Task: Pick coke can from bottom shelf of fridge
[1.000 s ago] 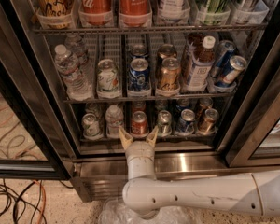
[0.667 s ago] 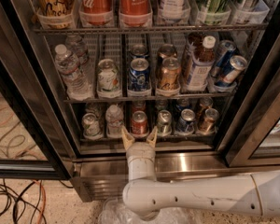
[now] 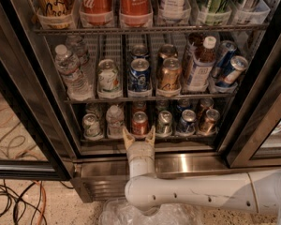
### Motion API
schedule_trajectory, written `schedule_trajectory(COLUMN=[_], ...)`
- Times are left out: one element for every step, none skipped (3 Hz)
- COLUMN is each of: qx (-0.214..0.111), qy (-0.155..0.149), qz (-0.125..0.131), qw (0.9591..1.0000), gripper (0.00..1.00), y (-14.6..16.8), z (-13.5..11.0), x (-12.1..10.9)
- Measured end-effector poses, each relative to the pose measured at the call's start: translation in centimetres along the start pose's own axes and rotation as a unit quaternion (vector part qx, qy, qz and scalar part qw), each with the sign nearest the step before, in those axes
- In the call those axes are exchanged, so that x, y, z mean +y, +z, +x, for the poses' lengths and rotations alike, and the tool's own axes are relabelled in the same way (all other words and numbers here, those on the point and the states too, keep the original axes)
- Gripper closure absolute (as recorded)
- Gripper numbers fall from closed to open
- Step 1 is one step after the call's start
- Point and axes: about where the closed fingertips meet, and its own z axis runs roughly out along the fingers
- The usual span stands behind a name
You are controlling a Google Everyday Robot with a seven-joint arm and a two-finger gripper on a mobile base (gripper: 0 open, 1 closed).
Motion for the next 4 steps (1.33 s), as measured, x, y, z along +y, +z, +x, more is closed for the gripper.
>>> schedule_trajectory(qx=[-0.003, -0.006, -0.007, -0.005], qy=[-0.007, -0.016, -0.024, -0.025], qz=[0.002, 0.002, -0.004, -0.008], qw=[1.0000, 0.9999, 0.9997, 0.9996], gripper=[0.32, 0.34, 0.34, 0.35], y=[0.9, 1.8, 2.7, 3.8], z=[0.1, 0.2, 0.3, 0.7], x=[-0.3, -0.4, -0.1, 0.2])
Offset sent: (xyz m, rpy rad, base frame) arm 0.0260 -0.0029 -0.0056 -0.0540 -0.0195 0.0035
